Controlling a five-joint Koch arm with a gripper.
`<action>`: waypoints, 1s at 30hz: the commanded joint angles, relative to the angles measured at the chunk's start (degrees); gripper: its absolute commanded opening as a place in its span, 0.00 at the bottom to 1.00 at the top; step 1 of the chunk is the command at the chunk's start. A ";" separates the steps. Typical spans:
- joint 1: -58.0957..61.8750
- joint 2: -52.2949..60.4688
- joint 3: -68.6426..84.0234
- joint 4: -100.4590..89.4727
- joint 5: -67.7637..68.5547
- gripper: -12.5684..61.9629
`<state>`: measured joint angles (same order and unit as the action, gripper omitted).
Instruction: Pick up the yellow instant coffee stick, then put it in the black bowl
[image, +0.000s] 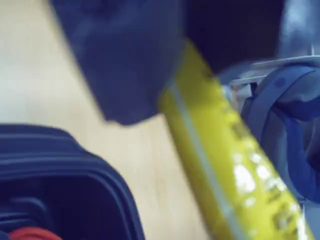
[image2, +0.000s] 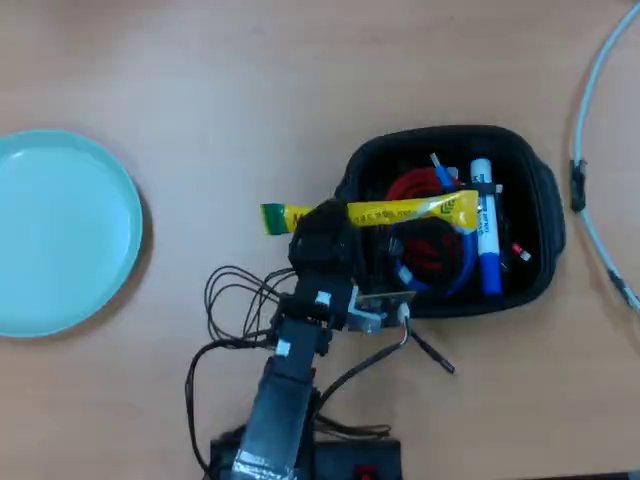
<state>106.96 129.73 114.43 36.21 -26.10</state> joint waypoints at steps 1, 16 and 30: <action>1.32 -0.79 -5.45 -7.56 2.64 0.08; 12.04 -24.79 -20.13 -7.03 10.02 0.08; 16.52 -32.08 -29.53 -1.93 15.82 0.08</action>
<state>122.78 97.38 96.24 35.51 -10.81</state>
